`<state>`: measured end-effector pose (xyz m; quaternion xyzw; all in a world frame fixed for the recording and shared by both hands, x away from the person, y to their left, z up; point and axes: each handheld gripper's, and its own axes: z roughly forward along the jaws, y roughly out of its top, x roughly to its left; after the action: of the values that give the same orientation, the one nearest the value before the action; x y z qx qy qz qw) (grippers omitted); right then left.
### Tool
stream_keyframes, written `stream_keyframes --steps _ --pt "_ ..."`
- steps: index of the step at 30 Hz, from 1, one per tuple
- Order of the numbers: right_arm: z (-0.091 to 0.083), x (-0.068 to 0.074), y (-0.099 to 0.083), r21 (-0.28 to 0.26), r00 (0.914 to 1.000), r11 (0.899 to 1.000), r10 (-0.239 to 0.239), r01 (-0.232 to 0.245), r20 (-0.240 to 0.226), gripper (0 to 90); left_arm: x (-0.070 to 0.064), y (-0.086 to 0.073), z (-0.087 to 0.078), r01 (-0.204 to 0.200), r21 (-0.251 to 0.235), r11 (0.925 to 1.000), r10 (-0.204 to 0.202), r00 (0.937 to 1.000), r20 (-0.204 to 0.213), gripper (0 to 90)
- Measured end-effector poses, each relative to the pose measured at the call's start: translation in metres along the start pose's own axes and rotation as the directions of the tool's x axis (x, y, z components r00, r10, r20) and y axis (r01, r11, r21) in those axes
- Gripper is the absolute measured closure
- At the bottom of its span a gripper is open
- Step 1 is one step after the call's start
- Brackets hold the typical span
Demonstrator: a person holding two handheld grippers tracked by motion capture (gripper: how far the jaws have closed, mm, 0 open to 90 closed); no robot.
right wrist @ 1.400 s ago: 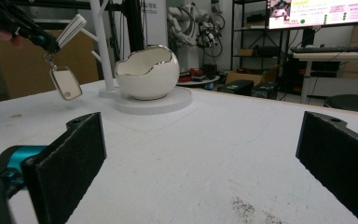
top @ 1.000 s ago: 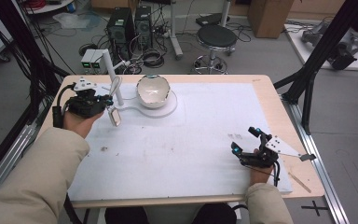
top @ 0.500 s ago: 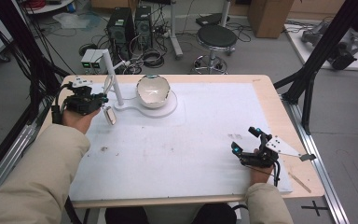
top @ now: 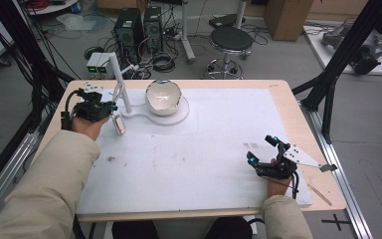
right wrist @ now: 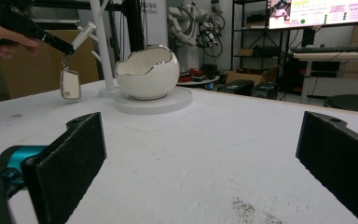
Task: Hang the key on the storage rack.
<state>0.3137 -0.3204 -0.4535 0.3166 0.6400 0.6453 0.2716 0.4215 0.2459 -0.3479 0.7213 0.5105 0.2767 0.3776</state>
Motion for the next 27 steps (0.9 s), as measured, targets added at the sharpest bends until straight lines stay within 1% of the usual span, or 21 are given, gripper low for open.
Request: stream_keyframes --steps 6,12,15,17,19,20,22,23,24,25,27 --pt "0.000 0.000 0.000 0.001 1.0000 1.000 0.002 -0.002 0.000 0.5 0.003 -0.004 0.006 0.011 0.005 0.9999 -0.012 0.9999 0.001 81.3" --pt "0.000 0.000 0.000 0.001 1.0000 1.000 -0.002 0.002 0.001 0.5 0.010 -0.011 0.011 0.027 0.011 0.9996 -0.027 0.9994 0.020 81.3" --pt "0.000 0.000 0.000 0.000 1.0000 1.000 0.001 -0.001 0.001 0.5 0.010 -0.012 0.013 0.012 0.008 0.9999 -0.013 0.9996 0.027 81.2" --pt "0.000 0.000 0.000 0.001 1.0000 1.000 -0.001 0.001 0.001 0.5 0.010 -0.013 0.015 0.012 0.003 0.9999 -0.012 0.9992 0.037 81.2" --pt "0.000 0.000 0.000 0.000 1.0000 1.000 -0.004 0.004 0.002 0.5 0.011 -0.015 0.017 -0.001 -0.006 1.0000 0.002 0.9990 0.045 81.1" --pt "0.000 0.001 0.000 0.003 1.0000 1.000 0.002 -0.002 0.000 0.5 0.012 -0.016 0.017 -0.019 -0.010 0.9998 0.019 0.9989 0.044 81.1" --pt "0.000 0.000 0.000 0.001 1.0000 1.000 -0.002 0.002 0.001 0.5 0.012 -0.018 0.018 -0.026 -0.018 0.9995 0.026 0.9991 0.033 80.6" --pt "0.000 0.000 0.000 0.001 1.0000 1.000 -0.001 0.001 0.000 0.5 0.012 -0.019 0.019 -0.019 -0.016 0.9997 0.020 0.9995 0.025 79.7" --pt "0.000 0.000 0.000 0.001 1.0000 1.000 -0.002 0.002 0.000 0.6 0.013 -0.020 0.019 -0.023 -0.017 0.9996 0.024 0.9995 0.021 75.0" --pt "0.000 0.000 0.000 0.001 1.0000 1.000 -0.002 0.002 0.001 0.5 0.014 -0.021 0.019 -0.034 -0.016 0.9993 0.035 0.9992 0.018 69.1" --pt "0.000 0.000 0.000 -0.001 1.0000 1.000 -0.004 0.004 0.002 0.5 0.015 -0.023 0.019 -0.071 0.005 0.9974 0.071 0.9971 0.028 63.8"
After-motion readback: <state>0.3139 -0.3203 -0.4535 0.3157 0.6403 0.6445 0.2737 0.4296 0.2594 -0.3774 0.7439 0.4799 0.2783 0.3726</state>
